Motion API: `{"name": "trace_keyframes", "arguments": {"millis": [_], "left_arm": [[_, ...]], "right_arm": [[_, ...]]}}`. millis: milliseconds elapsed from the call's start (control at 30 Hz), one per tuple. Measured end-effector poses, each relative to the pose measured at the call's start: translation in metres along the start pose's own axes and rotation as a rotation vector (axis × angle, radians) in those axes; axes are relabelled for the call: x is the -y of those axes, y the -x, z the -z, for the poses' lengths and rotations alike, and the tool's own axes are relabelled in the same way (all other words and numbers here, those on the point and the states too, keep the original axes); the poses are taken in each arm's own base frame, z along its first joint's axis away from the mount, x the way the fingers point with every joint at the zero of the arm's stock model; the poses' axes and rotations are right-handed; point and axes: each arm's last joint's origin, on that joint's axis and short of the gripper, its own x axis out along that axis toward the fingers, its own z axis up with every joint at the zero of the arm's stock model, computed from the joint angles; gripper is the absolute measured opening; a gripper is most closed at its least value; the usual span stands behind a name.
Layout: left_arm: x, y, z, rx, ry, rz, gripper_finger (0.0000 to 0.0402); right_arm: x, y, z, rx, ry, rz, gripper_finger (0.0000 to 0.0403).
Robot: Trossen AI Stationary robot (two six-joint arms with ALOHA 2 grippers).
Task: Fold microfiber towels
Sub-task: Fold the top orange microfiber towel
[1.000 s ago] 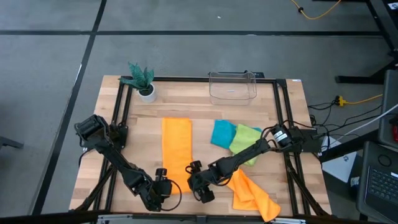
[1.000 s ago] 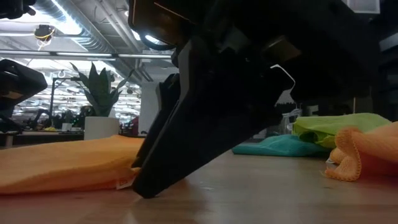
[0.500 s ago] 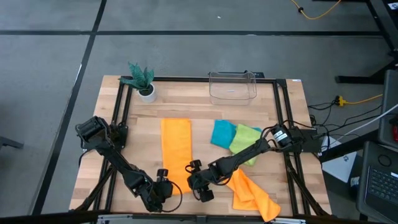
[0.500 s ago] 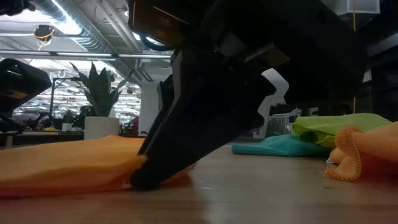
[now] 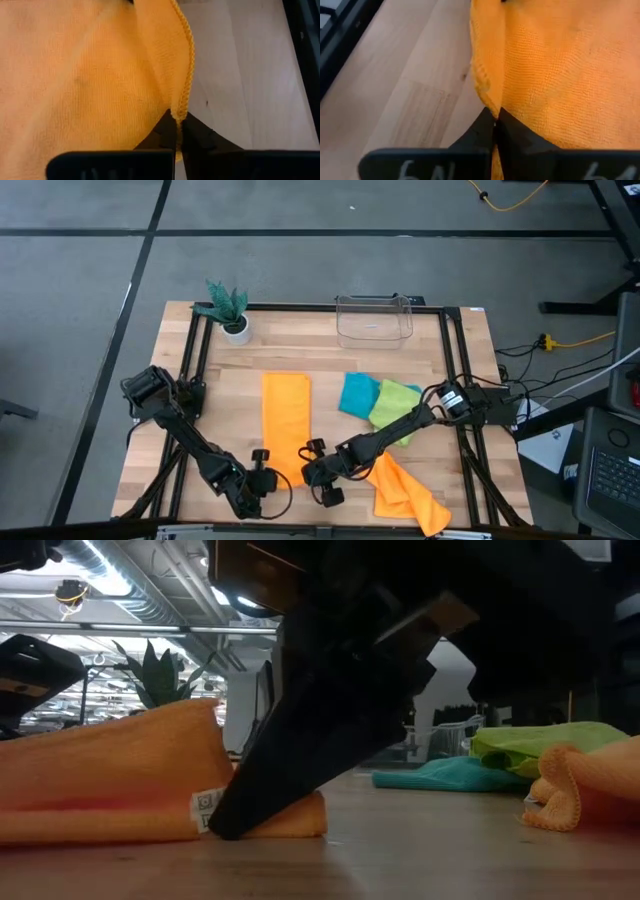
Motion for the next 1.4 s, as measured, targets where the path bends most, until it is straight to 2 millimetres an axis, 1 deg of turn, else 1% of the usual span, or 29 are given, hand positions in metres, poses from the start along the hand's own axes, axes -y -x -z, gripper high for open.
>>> {"name": "trace_keyframes", "arguments": {"millis": [133,233,300,367,467,667,833,933,1033,1133,1200,1300,1400], "left_arm": [[0.005,0.004,-0.01,-0.006,-0.053,-0.009,0.0001],[0.012,0.013,-0.029,0.001,-0.082,-0.009,0.0],[0.016,0.022,-0.04,-0.013,-0.098,-0.022,0.0],[0.02,0.031,-0.051,-0.014,-0.108,-0.026,0.0],[0.028,0.045,-0.071,0.027,-0.116,-0.009,0.0],[0.041,0.068,-0.101,0.116,-0.187,0.042,0.0],[0.048,0.083,-0.114,0.16,-0.231,0.065,0.0],[0.052,0.092,-0.118,0.163,-0.253,0.068,0.0],[0.051,0.098,-0.119,0.138,-0.278,0.051,0.0],[0.043,0.099,-0.116,0.081,-0.327,-0.028,0.0],[0.033,0.097,-0.112,0.007,-0.351,-0.094,0.0],[0.017,0.093,-0.107,-0.086,-0.335,-0.186,0.0],[0.003,0.084,-0.104,-0.136,-0.345,-0.26,0.0]], "right_arm": [[0.0,0.009,-0.004,0.003,-0.03,-0.004,0.0011],[-0.002,0.021,-0.008,0.005,-0.028,-0.01,0.0006],[-0.006,0.033,-0.015,0.028,-0.023,-0.019,0.0006],[-0.011,0.045,-0.02,0.056,-0.036,-0.032,0.0006],[-0.021,0.057,-0.023,0.063,-0.046,-0.049,0.0004],[-0.045,0.086,-0.032,0.122,-0.042,-0.097,0.0004],[-0.06,0.109,-0.038,0.17,-0.023,-0.127,0.0004],[-0.064,0.114,-0.038,0.178,-0.008,-0.129,0.0004],[-0.063,0.115,-0.039,0.19,0.001,-0.092,0.0004],[-0.055,0.114,-0.038,0.186,0.033,0.023,0.0003],[-0.044,0.113,-0.038,0.172,0.04,0.14,0.0003],[-0.026,0.112,-0.038,0.156,0.049,0.314,0.0003],[-0.005,0.107,-0.038,0.143,0.036,0.429,0.0003]]}}
